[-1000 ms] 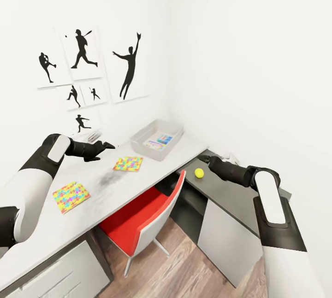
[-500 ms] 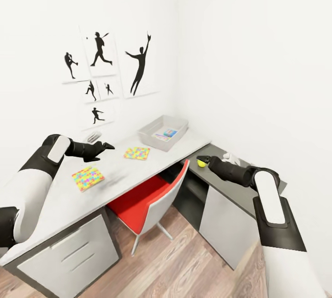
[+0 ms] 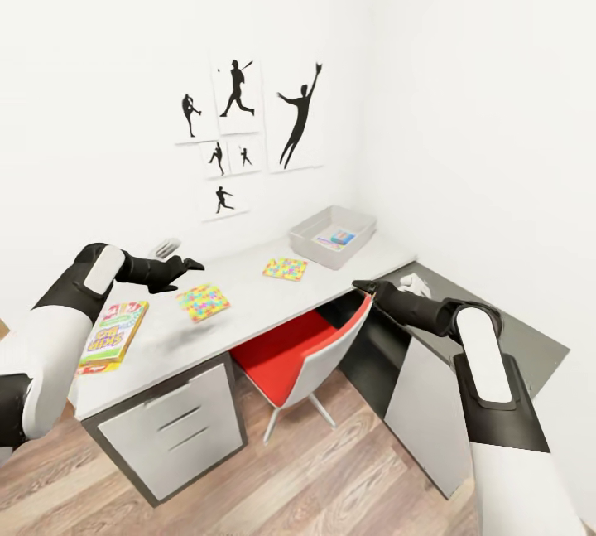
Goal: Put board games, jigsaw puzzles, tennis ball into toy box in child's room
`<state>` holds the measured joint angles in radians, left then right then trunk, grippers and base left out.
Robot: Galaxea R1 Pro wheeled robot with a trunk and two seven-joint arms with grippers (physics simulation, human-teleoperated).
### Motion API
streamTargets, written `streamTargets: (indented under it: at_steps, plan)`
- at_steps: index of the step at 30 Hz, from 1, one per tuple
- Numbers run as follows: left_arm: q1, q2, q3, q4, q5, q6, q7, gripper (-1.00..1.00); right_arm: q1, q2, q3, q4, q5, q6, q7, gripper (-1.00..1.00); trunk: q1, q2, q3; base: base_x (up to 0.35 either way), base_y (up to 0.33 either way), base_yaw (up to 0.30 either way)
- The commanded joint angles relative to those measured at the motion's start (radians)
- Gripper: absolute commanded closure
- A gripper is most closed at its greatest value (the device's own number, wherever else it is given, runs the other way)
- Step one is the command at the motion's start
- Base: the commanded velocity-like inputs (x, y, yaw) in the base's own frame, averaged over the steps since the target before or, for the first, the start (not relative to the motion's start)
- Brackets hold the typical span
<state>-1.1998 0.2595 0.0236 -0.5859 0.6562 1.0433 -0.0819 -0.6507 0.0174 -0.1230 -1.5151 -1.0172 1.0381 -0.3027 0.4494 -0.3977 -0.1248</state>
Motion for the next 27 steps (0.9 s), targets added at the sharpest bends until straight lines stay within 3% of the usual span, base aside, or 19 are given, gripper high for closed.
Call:
streamTargets:
  at_steps: [1,6,17,27]
  plan:
    - [0.0,0.0,0.003,0.0,-0.009,0.004,-0.009,-1.0,-0.001,0.001,-0.001,0.0,-0.011,0.004,-0.01,-1.0,0.001,-0.002,-0.002,-0.003,0.211,0.29]
    - [0.0,0.006,0.003,0.0,-0.009,0.004,-0.008,-1.0,-0.001,0.002,0.0,0.007,-0.01,0.003,-0.01,-1.0,0.001,-0.002,-0.002,-0.001,0.169,0.144]
    - [0.0,0.012,0.003,0.0,-0.008,0.004,-0.009,-1.0,-0.001,0.004,0.003,0.01,-0.009,0.002,-0.01,-1.0,0.001,-0.002,-0.002,0.0,0.007,0.022]
    - [0.001,0.019,0.003,0.0,-0.007,0.004,-0.009,-1.0,-0.001,0.01,0.006,0.012,-0.009,0.002,-0.015,-1.0,0.001,-0.002,-0.002,0.0,0.099,0.251]
